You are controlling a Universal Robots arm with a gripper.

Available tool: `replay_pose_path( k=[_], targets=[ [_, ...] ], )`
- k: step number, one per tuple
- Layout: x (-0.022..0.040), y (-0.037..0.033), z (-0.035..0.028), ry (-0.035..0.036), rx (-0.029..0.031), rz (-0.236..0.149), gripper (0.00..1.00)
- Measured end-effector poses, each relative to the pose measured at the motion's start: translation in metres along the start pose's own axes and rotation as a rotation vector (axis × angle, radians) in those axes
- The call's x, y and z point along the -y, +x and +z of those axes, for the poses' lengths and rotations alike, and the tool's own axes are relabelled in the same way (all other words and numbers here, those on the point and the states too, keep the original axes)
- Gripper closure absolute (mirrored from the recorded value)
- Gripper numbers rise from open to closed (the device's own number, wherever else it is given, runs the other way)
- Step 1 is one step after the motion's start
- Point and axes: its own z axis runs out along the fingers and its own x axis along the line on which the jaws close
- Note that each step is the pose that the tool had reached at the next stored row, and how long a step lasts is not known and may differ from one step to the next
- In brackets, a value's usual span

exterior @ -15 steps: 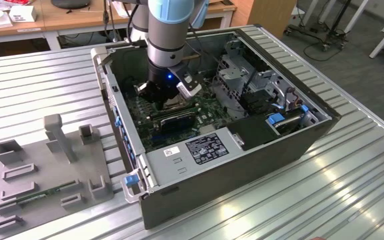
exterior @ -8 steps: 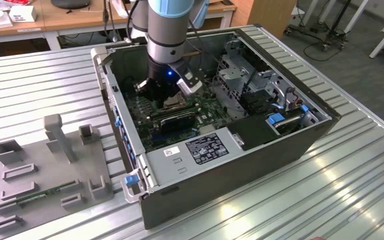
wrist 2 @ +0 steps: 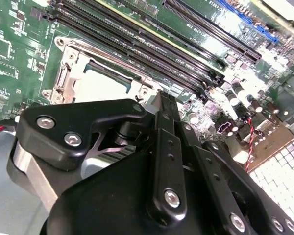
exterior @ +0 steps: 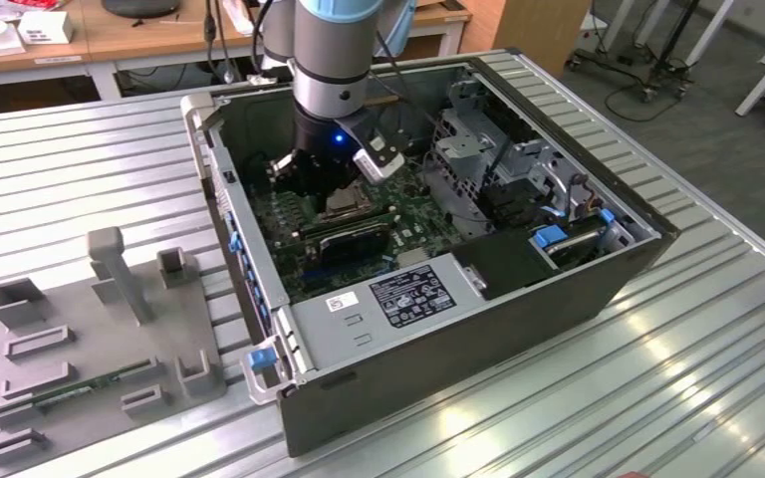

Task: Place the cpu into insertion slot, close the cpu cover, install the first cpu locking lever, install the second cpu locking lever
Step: 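Install the second cpu locking lever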

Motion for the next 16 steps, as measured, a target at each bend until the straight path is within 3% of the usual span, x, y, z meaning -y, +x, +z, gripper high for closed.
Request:
replay_pose_path(
  k=[9,16],
  targets=[
    [-0.0001,-0.0017,-0.0002,0.0008,-0.0002,0.000,0.89],
    [-0.0004,-0.0158,-0.0004,0.0006,-0.0001,0.000,0.89]
  ],
)
